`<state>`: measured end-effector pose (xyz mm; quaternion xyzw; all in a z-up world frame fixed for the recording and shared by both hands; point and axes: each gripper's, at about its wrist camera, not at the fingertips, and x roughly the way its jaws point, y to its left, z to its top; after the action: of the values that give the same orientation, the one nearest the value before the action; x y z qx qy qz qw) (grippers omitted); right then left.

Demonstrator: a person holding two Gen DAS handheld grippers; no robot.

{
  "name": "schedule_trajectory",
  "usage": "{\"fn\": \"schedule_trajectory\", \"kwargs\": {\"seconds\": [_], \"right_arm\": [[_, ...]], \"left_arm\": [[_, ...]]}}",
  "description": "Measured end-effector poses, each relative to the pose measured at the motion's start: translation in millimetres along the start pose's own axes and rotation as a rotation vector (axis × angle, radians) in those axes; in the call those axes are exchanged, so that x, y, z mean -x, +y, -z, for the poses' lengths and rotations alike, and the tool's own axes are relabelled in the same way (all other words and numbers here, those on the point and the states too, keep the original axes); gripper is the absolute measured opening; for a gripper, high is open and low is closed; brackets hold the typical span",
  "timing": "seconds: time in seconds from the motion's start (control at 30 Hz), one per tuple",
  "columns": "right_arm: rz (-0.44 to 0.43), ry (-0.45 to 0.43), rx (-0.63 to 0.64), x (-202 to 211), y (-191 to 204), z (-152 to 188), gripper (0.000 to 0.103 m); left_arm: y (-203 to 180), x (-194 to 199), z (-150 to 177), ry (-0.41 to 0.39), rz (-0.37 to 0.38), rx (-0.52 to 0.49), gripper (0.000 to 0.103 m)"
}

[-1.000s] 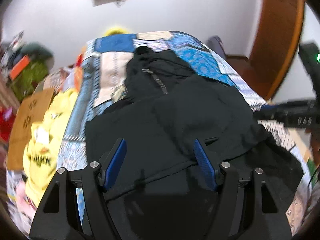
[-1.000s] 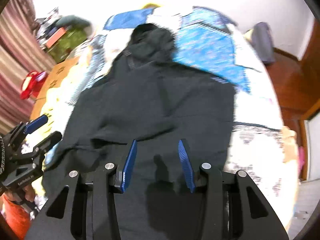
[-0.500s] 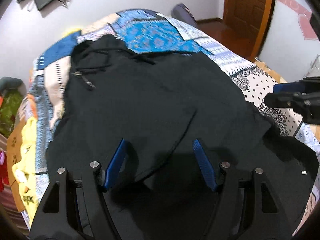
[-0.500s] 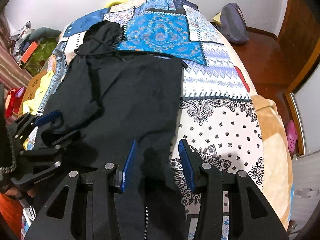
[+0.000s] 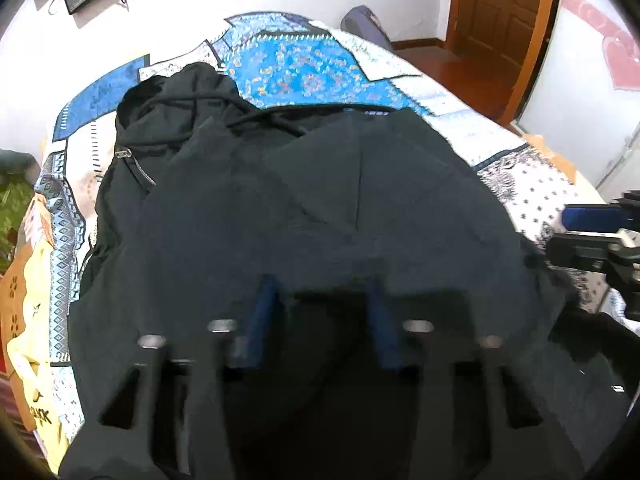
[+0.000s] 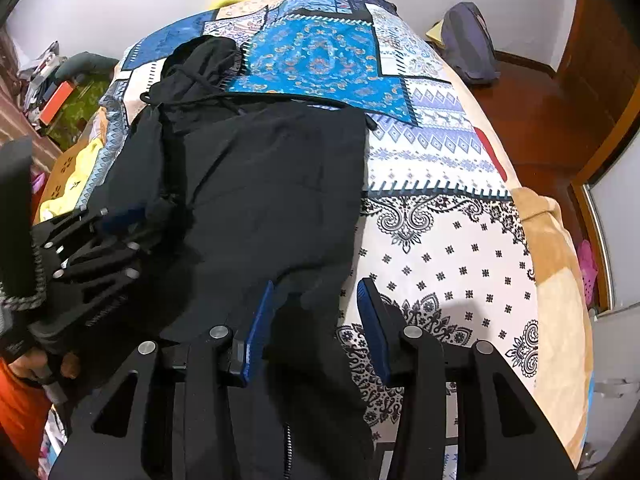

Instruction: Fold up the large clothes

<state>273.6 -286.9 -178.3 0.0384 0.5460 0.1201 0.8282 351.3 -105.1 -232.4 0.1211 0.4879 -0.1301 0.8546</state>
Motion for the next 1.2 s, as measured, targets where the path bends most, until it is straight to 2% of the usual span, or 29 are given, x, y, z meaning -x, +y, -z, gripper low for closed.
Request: {"fn": "schedule_trajectory", "kwargs": {"seconds": [0.13, 0.27, 0.43, 0.7, 0.8, 1.2], "right_arm": [[0.006, -0.015, 0.028, 1.2, 10.0, -1.4, 0.04], [0.011, -0.033, 0.063, 6.2, 23.5, -2.3, 0.04], [0.022, -0.06, 0.109, 11.8, 43.5, -5.5, 0.04], [0.017, -0.056, 0.139, 9.2, 74.4, -8.1, 0.04], [0.029, -0.053, 0.166, 5.3, 86.0, -6.6, 0.04], [0.081, 0.047, 0.228, -27.2, 104.0, 9.6, 0.04]], "left_arm": [[19.0, 35.1, 1.4, -0.068, 0.049, 0.079, 0.023], [49.8, 78.3, 1.2, -0.159, 0.06, 0.161, 0.017], [98.8, 137.4, 3.6, -0.276, 0.033, 0.254, 0.015], [147.7, 192.2, 22.3, -0.397, -0.043, 0.309, 0.014], [167.3, 192.9, 37.6, -0.387, -0.049, 0.338, 0.014], [210.0, 121.0, 131.1, -0.175, -0.042, 0.48, 0.014]]}}
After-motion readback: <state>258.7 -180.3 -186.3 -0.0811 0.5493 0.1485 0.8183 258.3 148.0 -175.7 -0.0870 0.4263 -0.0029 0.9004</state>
